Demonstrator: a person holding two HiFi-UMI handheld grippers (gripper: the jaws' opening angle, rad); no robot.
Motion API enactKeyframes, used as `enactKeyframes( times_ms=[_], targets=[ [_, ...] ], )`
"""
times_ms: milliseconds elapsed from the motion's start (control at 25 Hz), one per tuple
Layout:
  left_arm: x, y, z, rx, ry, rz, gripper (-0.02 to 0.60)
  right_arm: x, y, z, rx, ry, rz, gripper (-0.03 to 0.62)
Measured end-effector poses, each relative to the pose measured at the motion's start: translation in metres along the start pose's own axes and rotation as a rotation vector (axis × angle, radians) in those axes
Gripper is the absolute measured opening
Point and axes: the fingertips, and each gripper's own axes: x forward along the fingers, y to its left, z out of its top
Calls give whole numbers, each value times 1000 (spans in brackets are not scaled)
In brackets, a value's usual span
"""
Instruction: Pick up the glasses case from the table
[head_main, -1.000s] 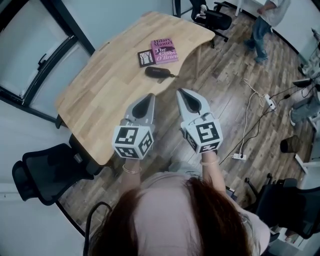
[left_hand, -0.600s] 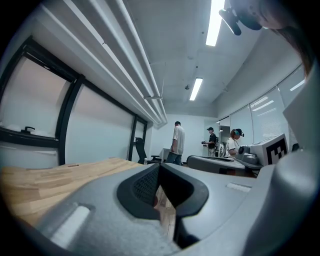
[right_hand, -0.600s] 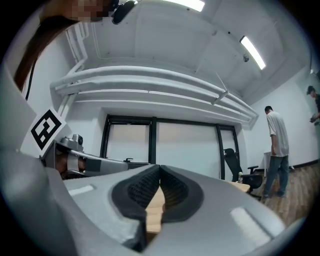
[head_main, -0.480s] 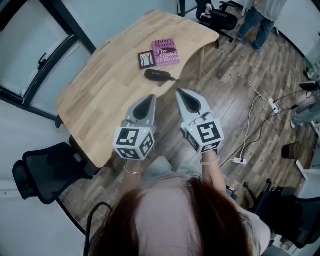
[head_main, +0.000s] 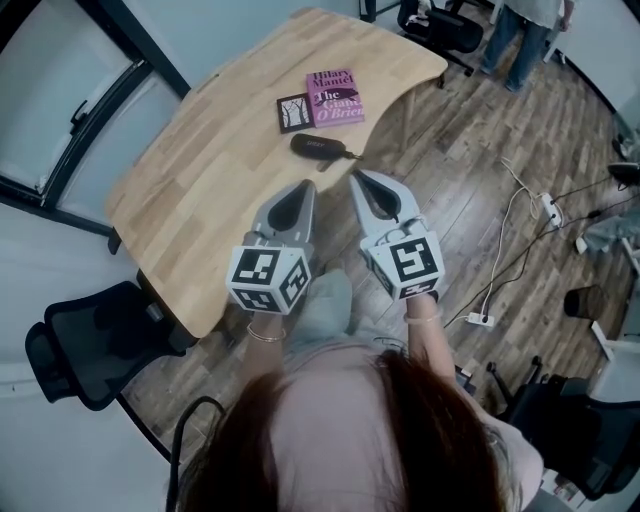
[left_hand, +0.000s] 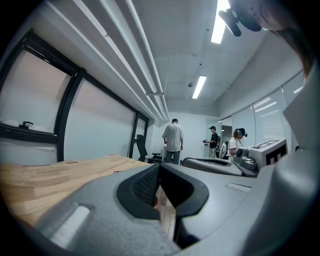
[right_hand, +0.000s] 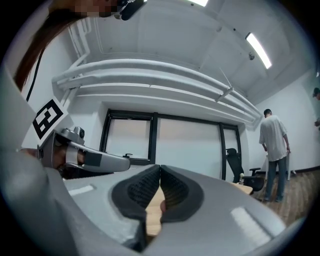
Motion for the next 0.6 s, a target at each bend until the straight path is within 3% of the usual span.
enactKeyframes(
  times_ms=[600],
  targets=[
    [66,67,12,-2,6,-11,6,87,-27,-23,2,63,31,17]
  ],
)
